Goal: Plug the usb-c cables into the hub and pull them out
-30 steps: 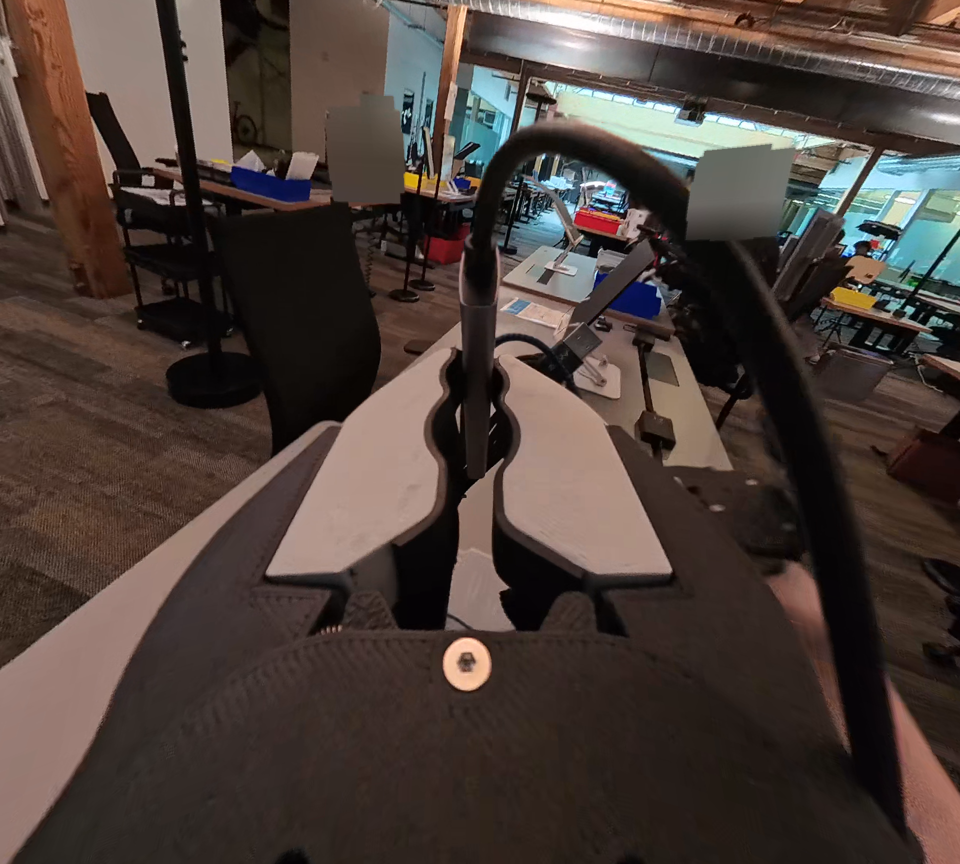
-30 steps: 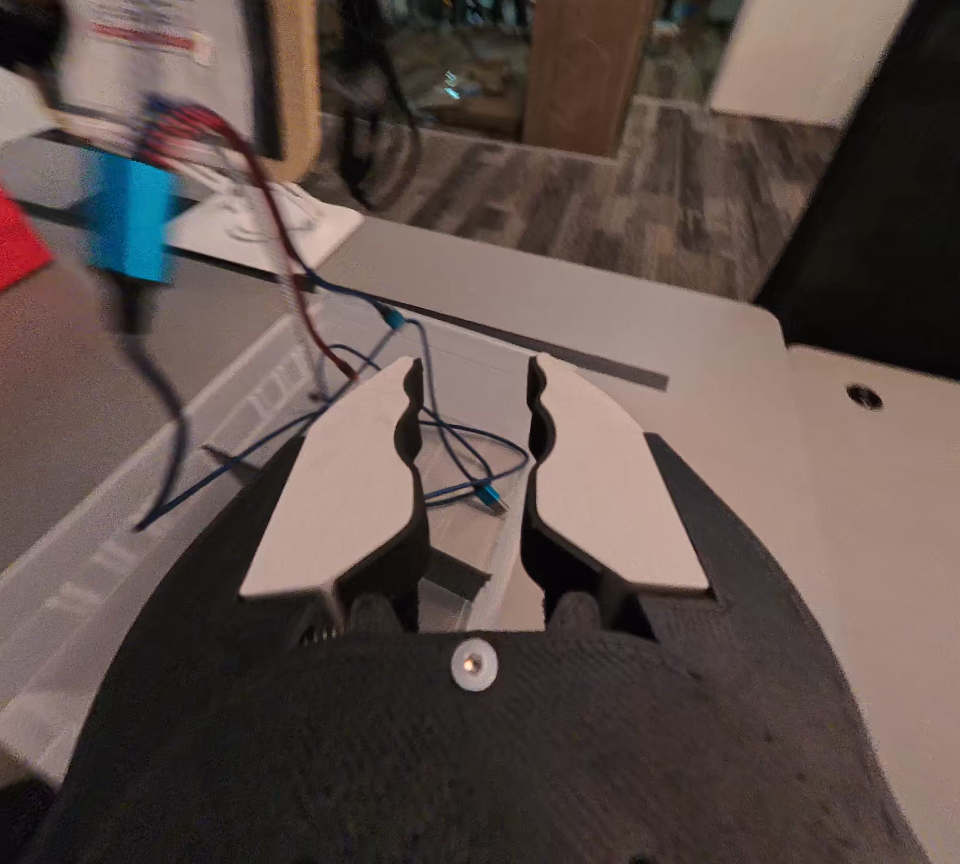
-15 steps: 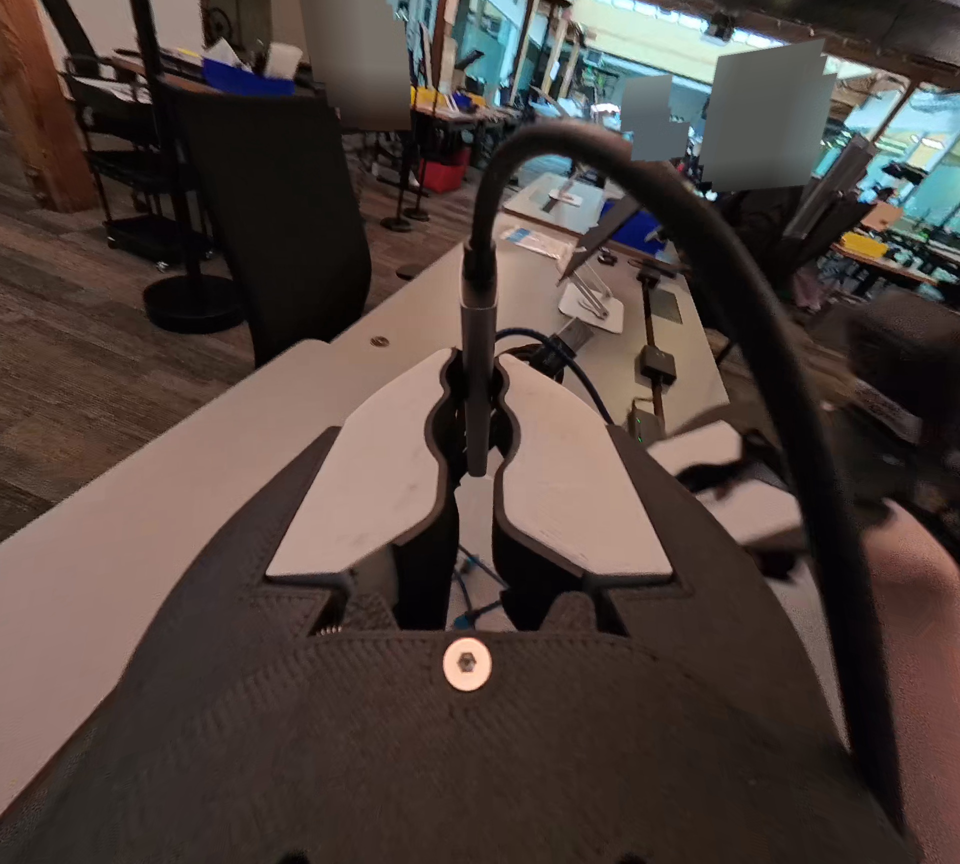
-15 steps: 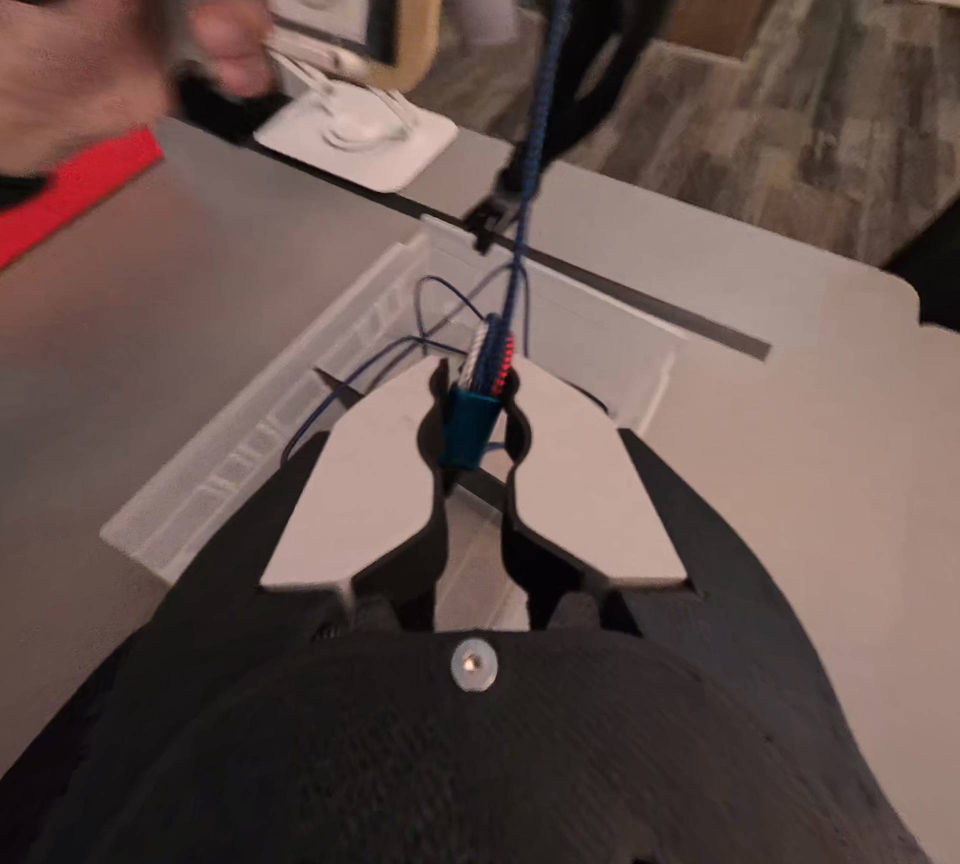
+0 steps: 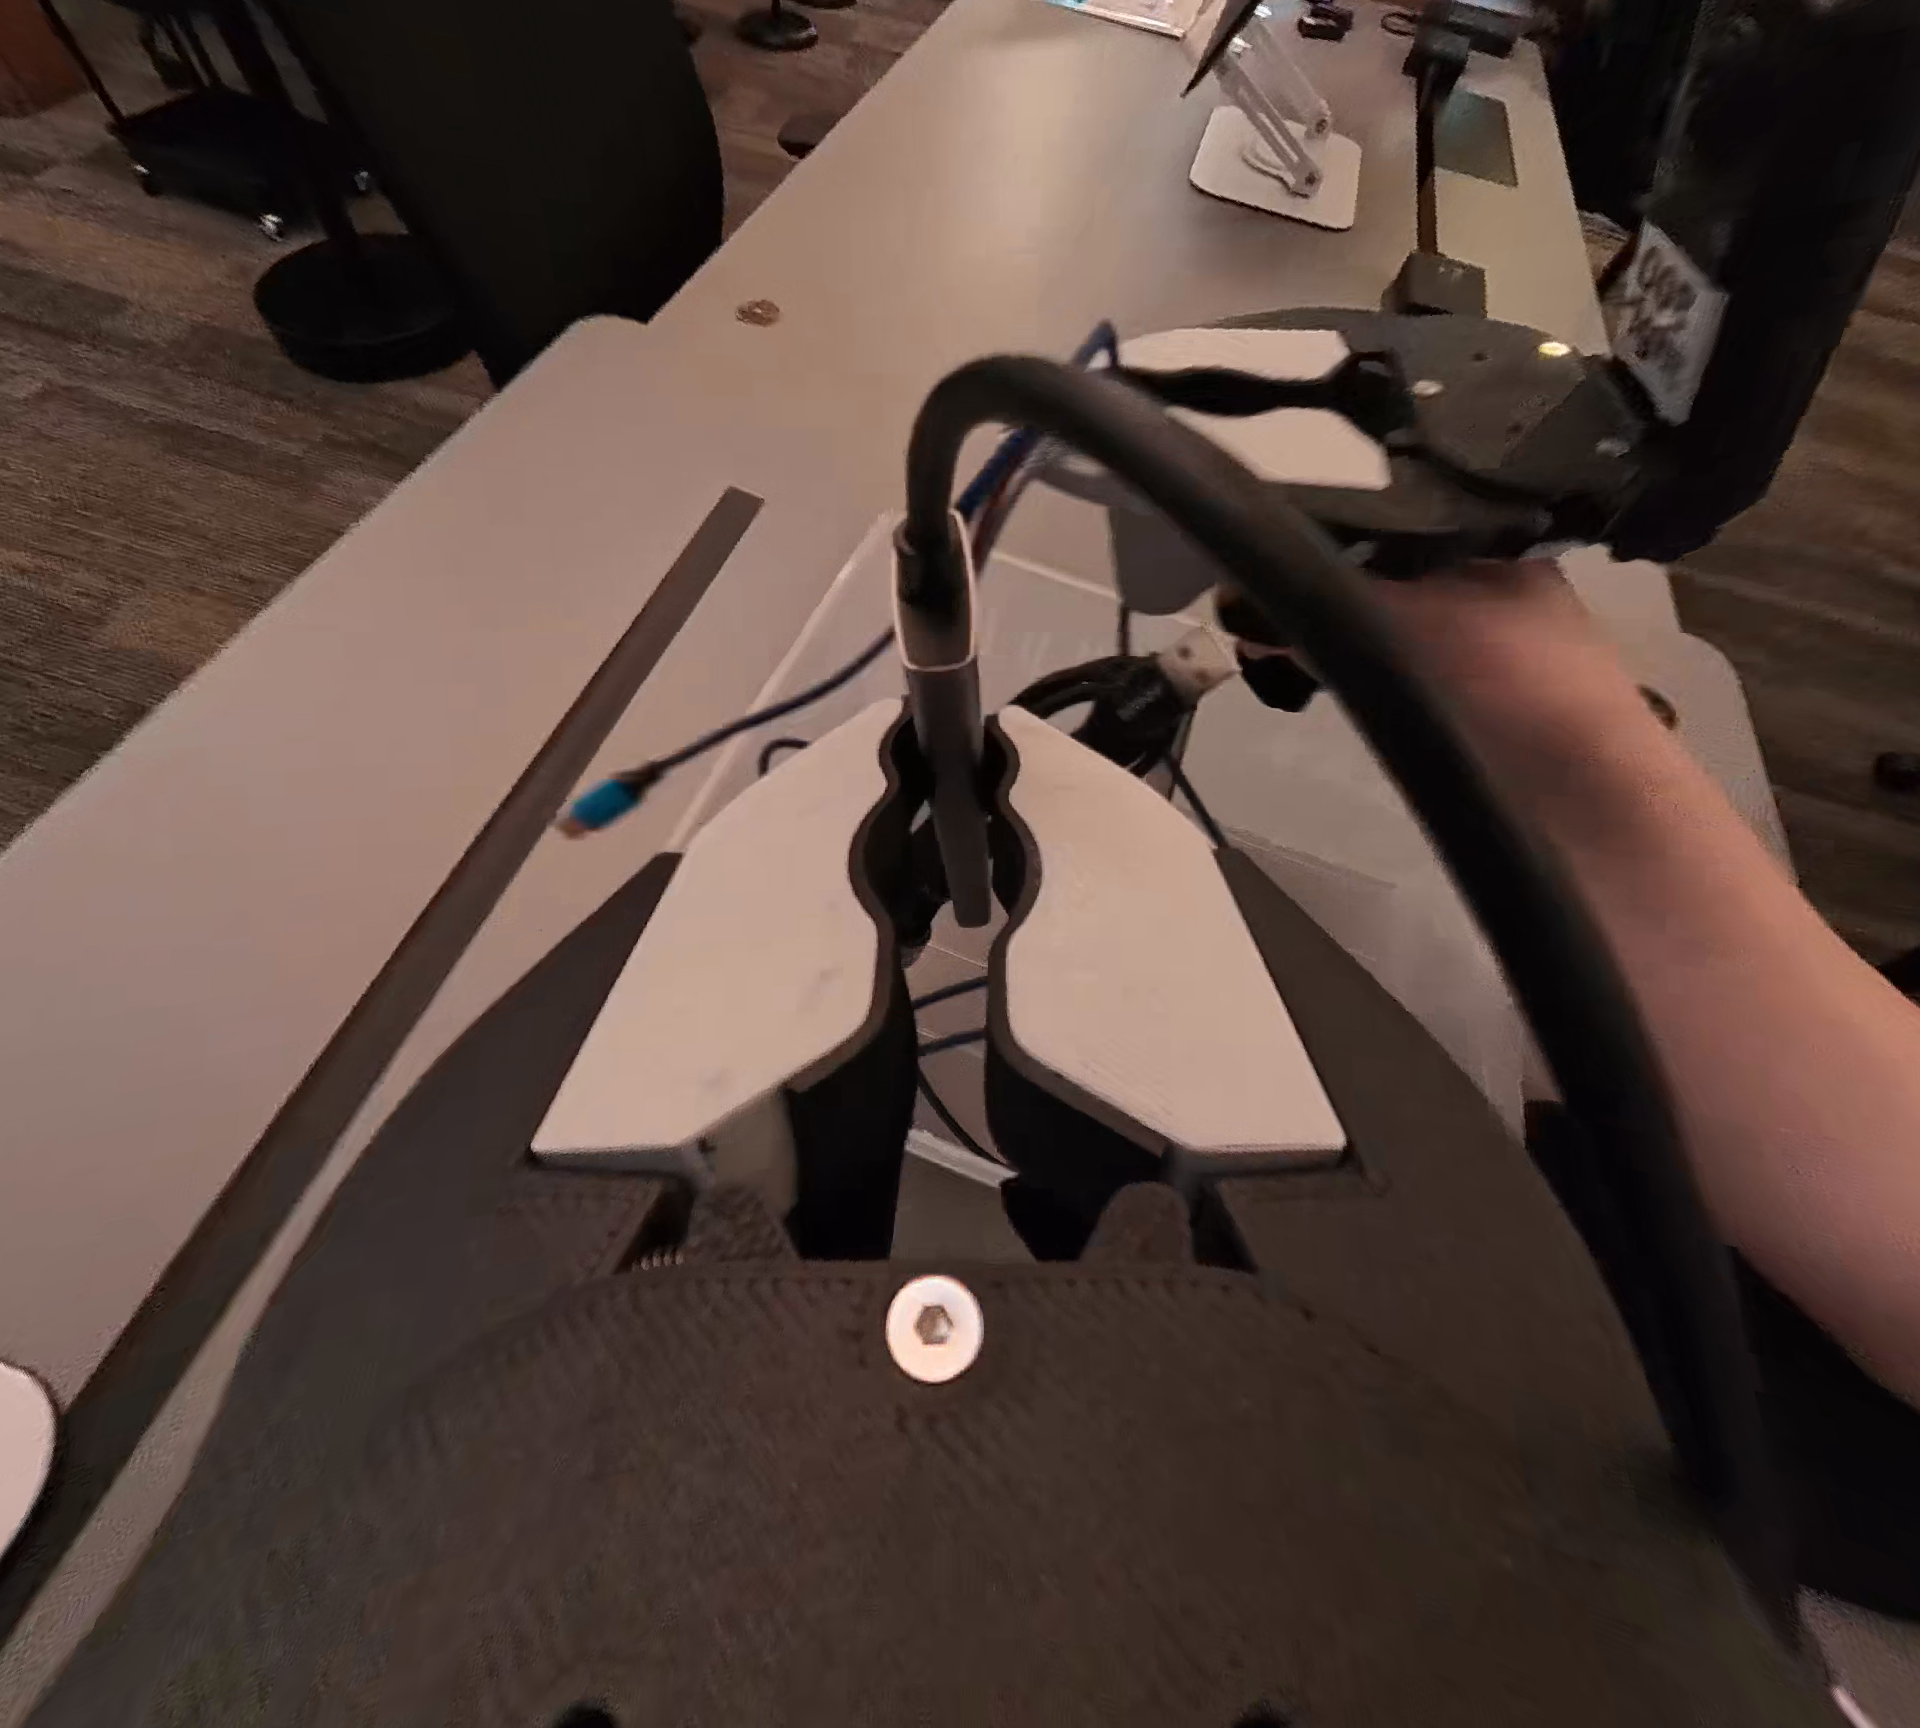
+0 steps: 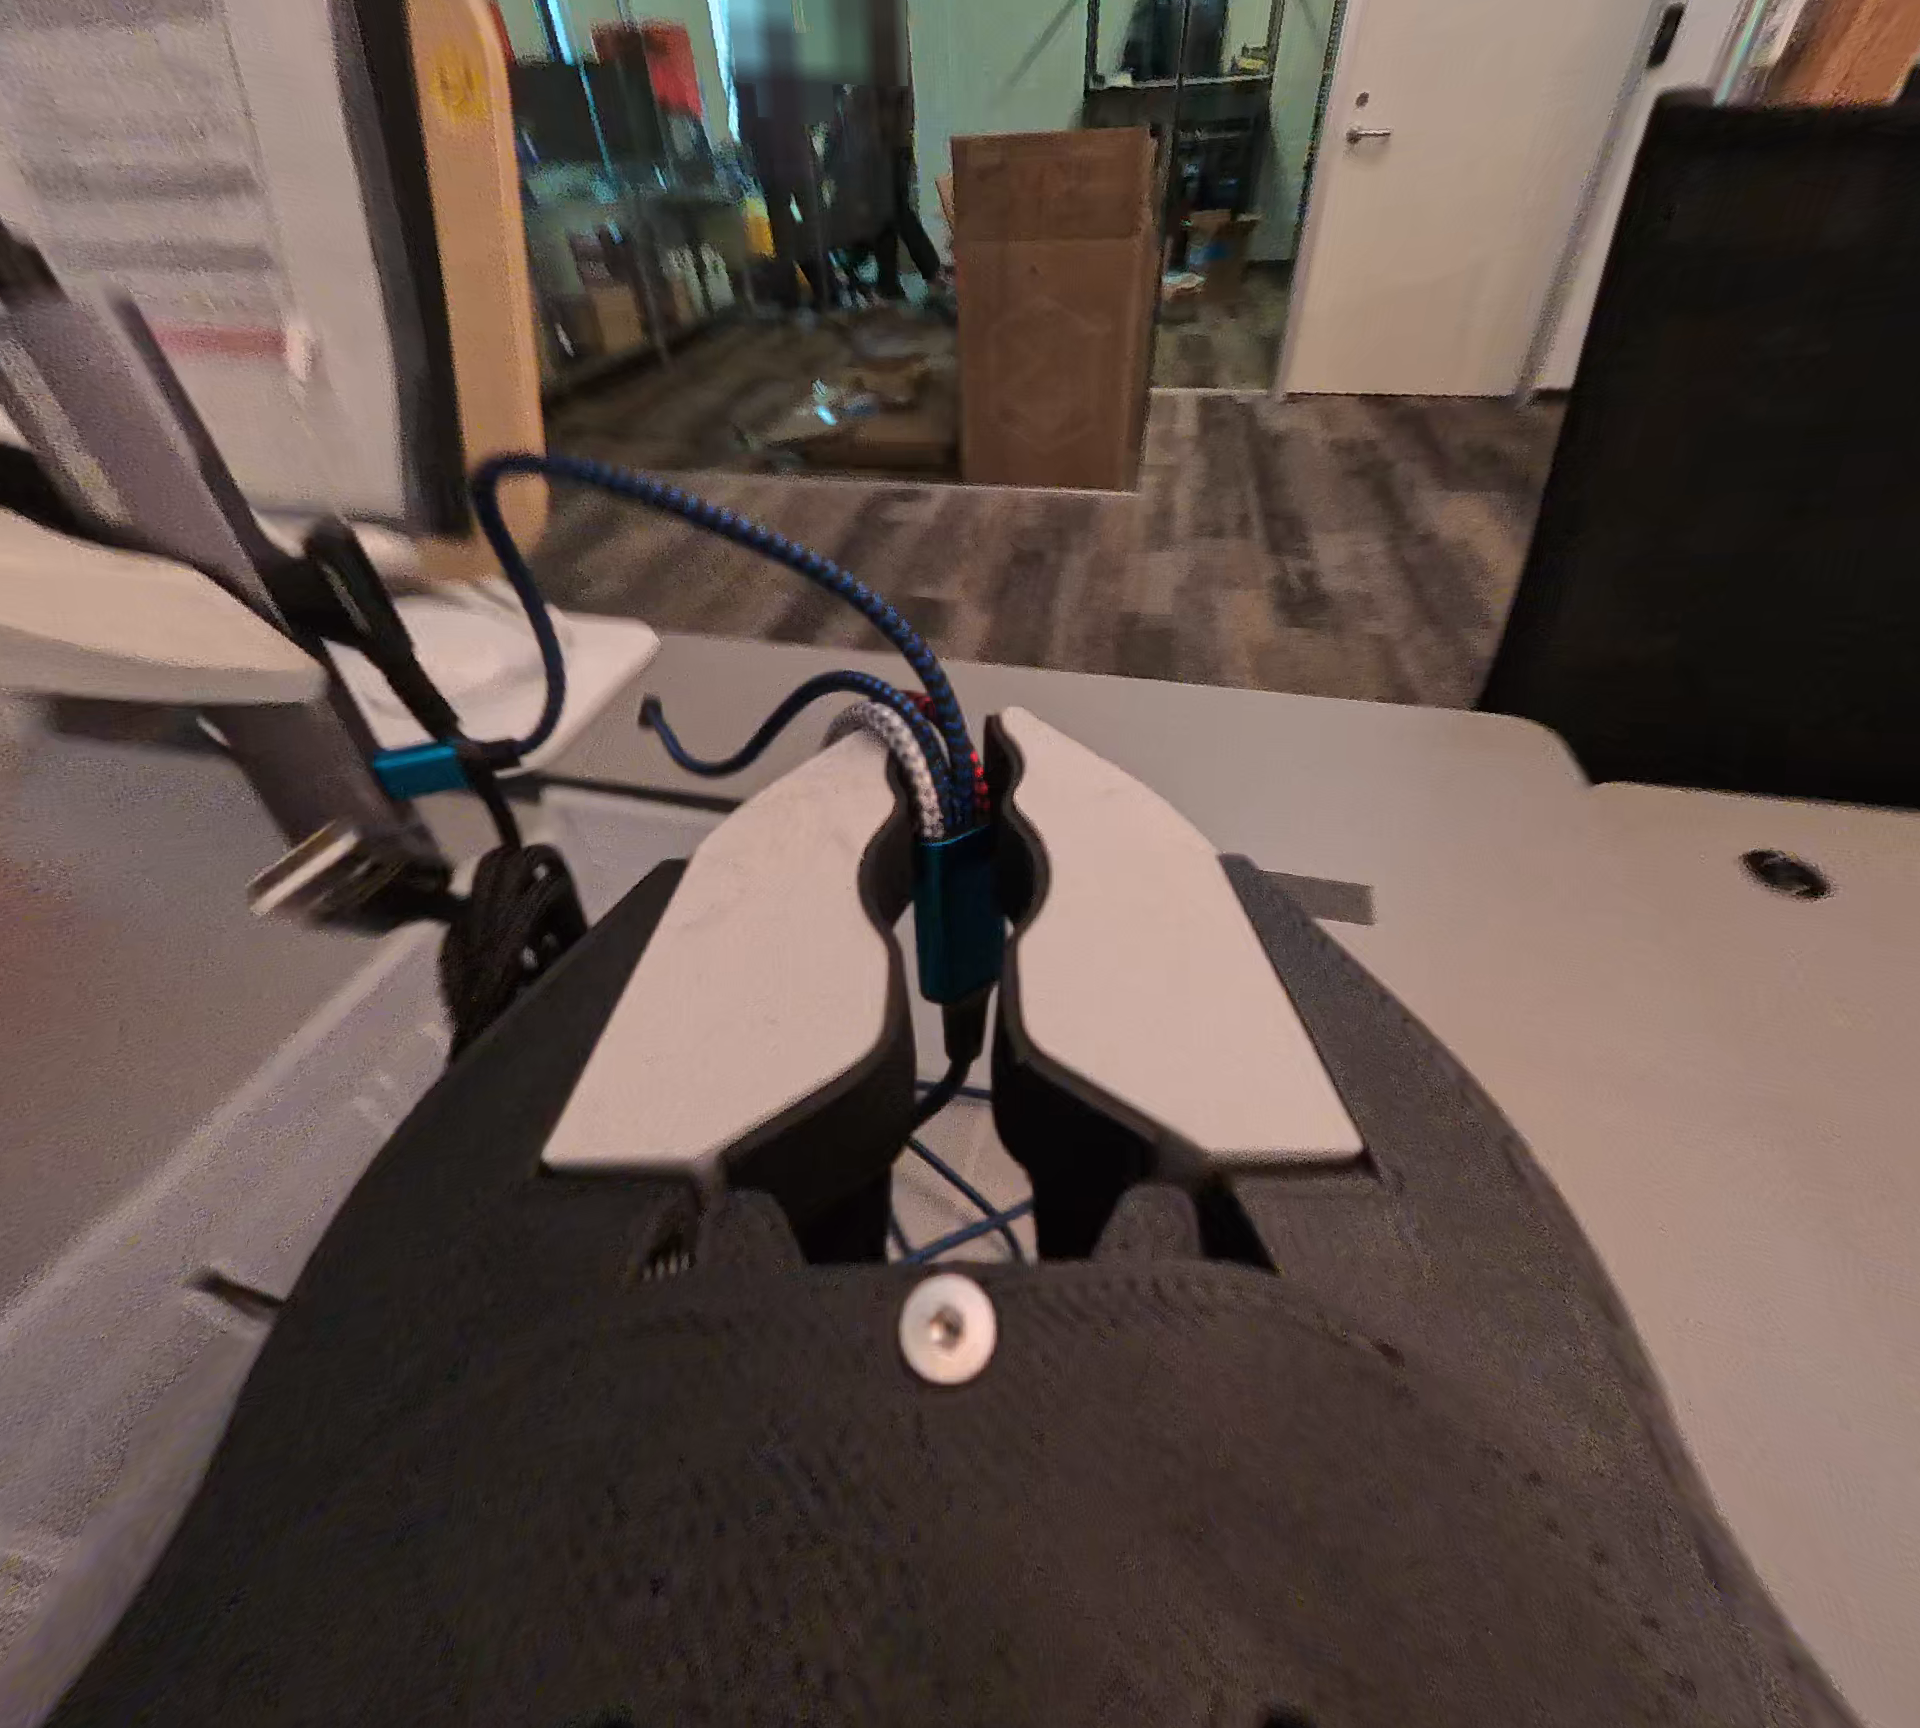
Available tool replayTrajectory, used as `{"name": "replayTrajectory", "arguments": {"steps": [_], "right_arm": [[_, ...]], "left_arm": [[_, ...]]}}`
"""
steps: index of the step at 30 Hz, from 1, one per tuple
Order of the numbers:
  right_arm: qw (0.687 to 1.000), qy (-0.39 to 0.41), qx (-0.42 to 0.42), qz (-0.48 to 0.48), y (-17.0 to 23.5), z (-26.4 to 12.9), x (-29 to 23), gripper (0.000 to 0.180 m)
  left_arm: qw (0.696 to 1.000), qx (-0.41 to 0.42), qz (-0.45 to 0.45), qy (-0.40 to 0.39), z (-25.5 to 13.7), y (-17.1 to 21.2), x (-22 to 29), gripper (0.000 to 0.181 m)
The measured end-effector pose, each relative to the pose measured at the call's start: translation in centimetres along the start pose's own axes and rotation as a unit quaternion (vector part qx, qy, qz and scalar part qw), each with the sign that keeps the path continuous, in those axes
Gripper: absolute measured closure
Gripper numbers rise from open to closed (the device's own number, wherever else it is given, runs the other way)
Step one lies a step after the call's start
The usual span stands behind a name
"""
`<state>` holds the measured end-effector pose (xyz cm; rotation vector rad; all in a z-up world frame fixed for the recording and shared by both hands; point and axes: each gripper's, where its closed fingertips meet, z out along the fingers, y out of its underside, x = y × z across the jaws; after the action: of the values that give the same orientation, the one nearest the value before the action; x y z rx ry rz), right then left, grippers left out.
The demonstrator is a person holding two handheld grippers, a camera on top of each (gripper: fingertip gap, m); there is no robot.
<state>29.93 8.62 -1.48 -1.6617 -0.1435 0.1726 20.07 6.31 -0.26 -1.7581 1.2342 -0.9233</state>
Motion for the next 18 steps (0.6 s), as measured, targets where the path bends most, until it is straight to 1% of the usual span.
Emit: {"name": "replayTrajectory", "arguments": {"steps": [2, 3, 4, 6, 8, 9, 10, 11, 14, 16, 18], "right_arm": [[0.995, 0.001, -0.071, -0.068, 2.6, 1.3, -1.0, 0.169], [0.99, 0.013, -0.109, -0.092, 3.9, 1.6, -0.8, 0.17], [0.986, 0.028, -0.128, -0.106, 4.7, 1.8, -0.4, 0.171], [0.983, 0.009, -0.159, -0.093, 5.7, 1.8, -0.8, 0.173], [0.966, -0.032, -0.249, -0.055, 8.0, 1.0, -1.7, 0.172], [0.954, -0.044, -0.293, -0.05, 9.2, 0.4, -1.9, 0.17], [0.945, -0.046, -0.321, -0.052, 10.1, -0.1, -1.9, 0.161], [0.939, -0.044, -0.336, -0.054, 10.5, -0.4, -1.8, 0.152], [0.934, -0.038, -0.351, -0.05, 10.5, -1.0, -1.5, 0.138], [0.928, -0.029, -0.367, -0.051, 10.6, -1.8, -1.1, 0.135], [0.926, -0.04, -0.372, -0.041, 10.4, -2.7, -1.1, 0.137]], "left_arm": [[1.0, 0.0, -0.017, 0.016, 0.2, 0.7, 0.2, 0.171], [0.999, 0.002, -0.025, 0.023, 0.3, 1.0, 0.2, 0.171], [0.999, 0.001, -0.033, 0.032, 0.5, 1.3, 0.3, 0.171], [0.998, -0.009, -0.04, 0.042, 1.0, 1.9, 0.4, 0.171], [0.999, -0.017, -0.036, 0.037, 1.6, 2.5, 0.1, 0.171], [0.998, -0.024, -0.035, 0.037, 1.9, 2.8, 0.0, 0.171], [0.998, -0.03, -0.034, 0.037, 2.2, 3.1, -0.1, 0.171], [0.998, -0.035, -0.035, 0.039, 2.6, 3.4, -0.1, 0.171], [0.996, -0.053, -0.047, 0.052, 3.6, 4.1, -0.2, 0.171], [0.995, -0.06, -0.052, 0.055, 4.2, 4.3, -0.5, 0.171], [0.995, -0.065, -0.055, 0.059, 4.8, 4.6, -0.8, 0.171]]}}
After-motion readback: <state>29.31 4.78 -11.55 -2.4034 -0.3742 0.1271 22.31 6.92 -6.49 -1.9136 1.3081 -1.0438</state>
